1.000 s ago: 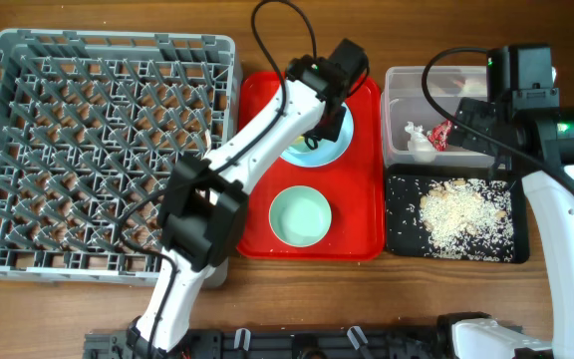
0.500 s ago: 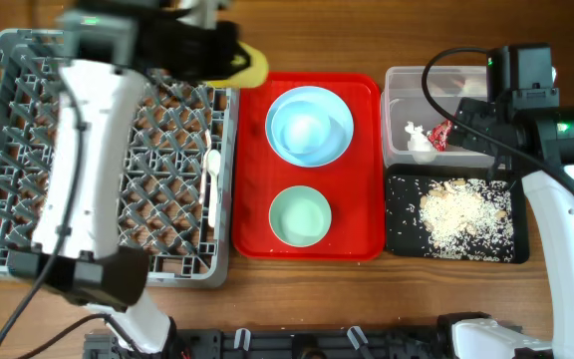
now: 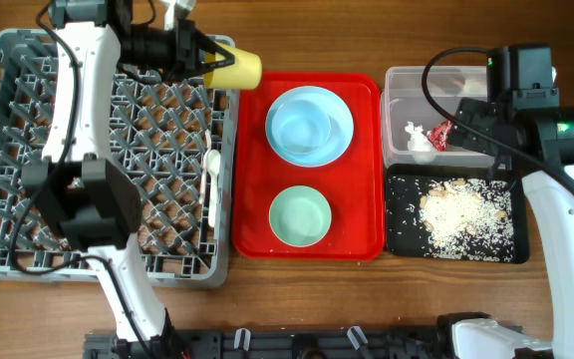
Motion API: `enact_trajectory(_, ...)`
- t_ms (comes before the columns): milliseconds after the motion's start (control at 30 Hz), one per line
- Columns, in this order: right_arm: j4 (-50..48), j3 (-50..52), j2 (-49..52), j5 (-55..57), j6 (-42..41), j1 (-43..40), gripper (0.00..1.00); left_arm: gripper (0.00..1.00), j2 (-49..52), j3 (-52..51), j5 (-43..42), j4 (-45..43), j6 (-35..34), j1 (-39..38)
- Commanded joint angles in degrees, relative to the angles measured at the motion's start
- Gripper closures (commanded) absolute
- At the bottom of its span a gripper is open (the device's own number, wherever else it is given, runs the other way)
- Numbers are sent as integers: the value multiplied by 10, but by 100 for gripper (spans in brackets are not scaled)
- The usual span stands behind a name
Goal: Sort waste into correct bins and load items into the dishwasher rack
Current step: 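Lift the yellow cup and carry it over the dish rack, then lower the yellow cup into the rack's back row and open the gripper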
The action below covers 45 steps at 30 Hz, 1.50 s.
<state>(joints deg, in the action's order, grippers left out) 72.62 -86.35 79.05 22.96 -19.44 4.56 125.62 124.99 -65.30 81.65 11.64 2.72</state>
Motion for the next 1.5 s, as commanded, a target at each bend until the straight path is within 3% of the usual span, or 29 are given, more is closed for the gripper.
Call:
enact_trajectory(0,-1,-2,-6,-2,-1,-1,0,96,52,-3,-77,-13,26,23)
enact_trajectory(233,-1,-2,-6,-2,-1,-1,0,96,145,-3,-169,-37,26,44)
enact_trajectory(433,-2,-2,-6,-2,-1,-1,0,96,186,-3,-171,-41,26,46)
enact_trajectory(533,-2,-2,-6,-2,-1,-1,0,96,190,-3,-136,-41,25,46)
enact_trajectory(800,-1,-2,-6,-2,-1,-1,0,96,190,-3,66,5,25,48)
enact_trajectory(900,-1,-2,-6,-2,-1,-1,0,95,190,-3,69,25,25,63)
enact_trajectory(1033,-2,-2,-6,-2,-1,-1,0,83,189,-3,70,35,25,85)
enact_trajectory(1333,-1,-2,-6,-2,-1,-1,0,69,189,-2,112,45,25,98)
enact_trajectory(1400,-1,-2,-6,-2,-1,-1,0,60,189,-2,112,53,25,100)
enact_trajectory(1433,-1,-2,-6,-2,-1,-1,0,45,189,-2,112,58,25,102)
enact_trajectory(1467,-1,-2,-6,-2,0,-1,0,0,187,-2,112,62,25,104)
